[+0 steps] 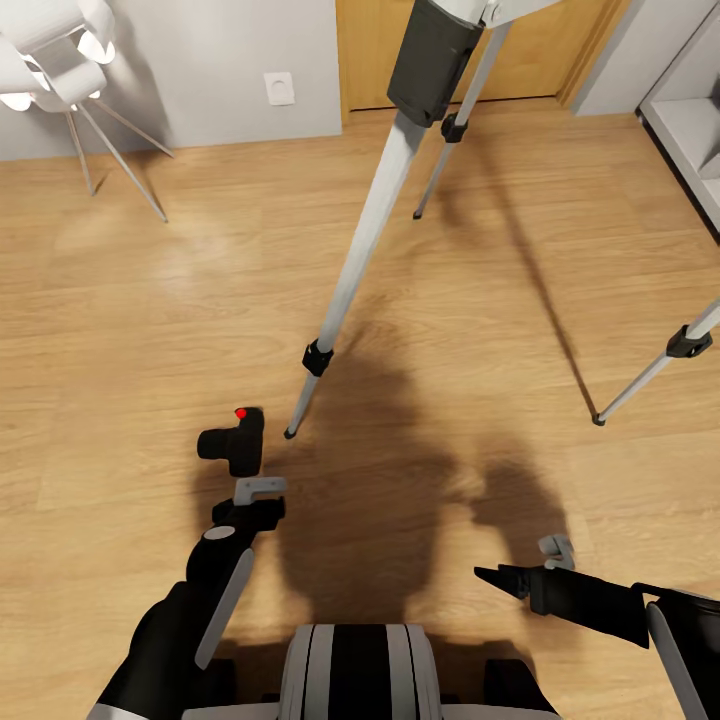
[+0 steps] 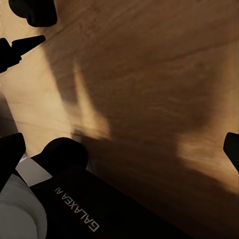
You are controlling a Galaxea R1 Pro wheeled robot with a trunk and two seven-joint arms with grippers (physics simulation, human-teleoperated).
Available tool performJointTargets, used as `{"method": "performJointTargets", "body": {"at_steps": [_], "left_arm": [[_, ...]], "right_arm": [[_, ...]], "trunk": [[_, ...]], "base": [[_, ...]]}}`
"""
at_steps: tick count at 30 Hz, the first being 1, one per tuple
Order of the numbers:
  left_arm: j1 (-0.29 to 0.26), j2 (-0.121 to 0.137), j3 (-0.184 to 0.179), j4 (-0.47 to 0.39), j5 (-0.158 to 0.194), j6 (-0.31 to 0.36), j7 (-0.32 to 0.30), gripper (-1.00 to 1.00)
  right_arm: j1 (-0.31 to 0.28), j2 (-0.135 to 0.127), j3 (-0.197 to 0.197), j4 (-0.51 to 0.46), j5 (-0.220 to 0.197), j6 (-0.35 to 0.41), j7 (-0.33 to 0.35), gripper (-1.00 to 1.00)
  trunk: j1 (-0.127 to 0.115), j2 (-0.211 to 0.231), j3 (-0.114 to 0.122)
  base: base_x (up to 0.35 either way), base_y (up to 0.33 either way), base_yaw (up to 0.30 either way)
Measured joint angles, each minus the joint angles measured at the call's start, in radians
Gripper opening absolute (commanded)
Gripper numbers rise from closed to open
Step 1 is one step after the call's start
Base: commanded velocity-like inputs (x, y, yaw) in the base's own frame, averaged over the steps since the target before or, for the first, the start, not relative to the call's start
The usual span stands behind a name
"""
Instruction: Attach the digital camera to the camera tripod in the bedroom.
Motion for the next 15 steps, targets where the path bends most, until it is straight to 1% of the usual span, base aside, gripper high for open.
{"method": "performJointTargets", "body": {"at_steps": [4,12,15], "left_arm": [[0.000,0.006,0.006,0.002,-0.001,-0.002,0.000,1.00],[0.000,0.016,0.037,0.002,-0.002,-0.001,-0.002,1.00],[-0.002,0.019,0.041,0.002,-0.002,-0.001,-0.003,1.00]], "right_arm": [[0.000,0.000,0.000,0.001,-0.001,0.001,0.000,1.00],[0.000,0.000,0.000,0.001,-0.001,0.004,0.000,1.00],[0.000,0.001,0.001,0.001,-0.002,0.003,0.000,1.00]], "trunk": [[0.000,0.000,0.000],[0.000,0.000,0.000],[0.000,0.000,0.000]], "base": [[0.000,0.000,0.000],[0.000,0.000,0.000],[0.000,0.000,0.000]]}}
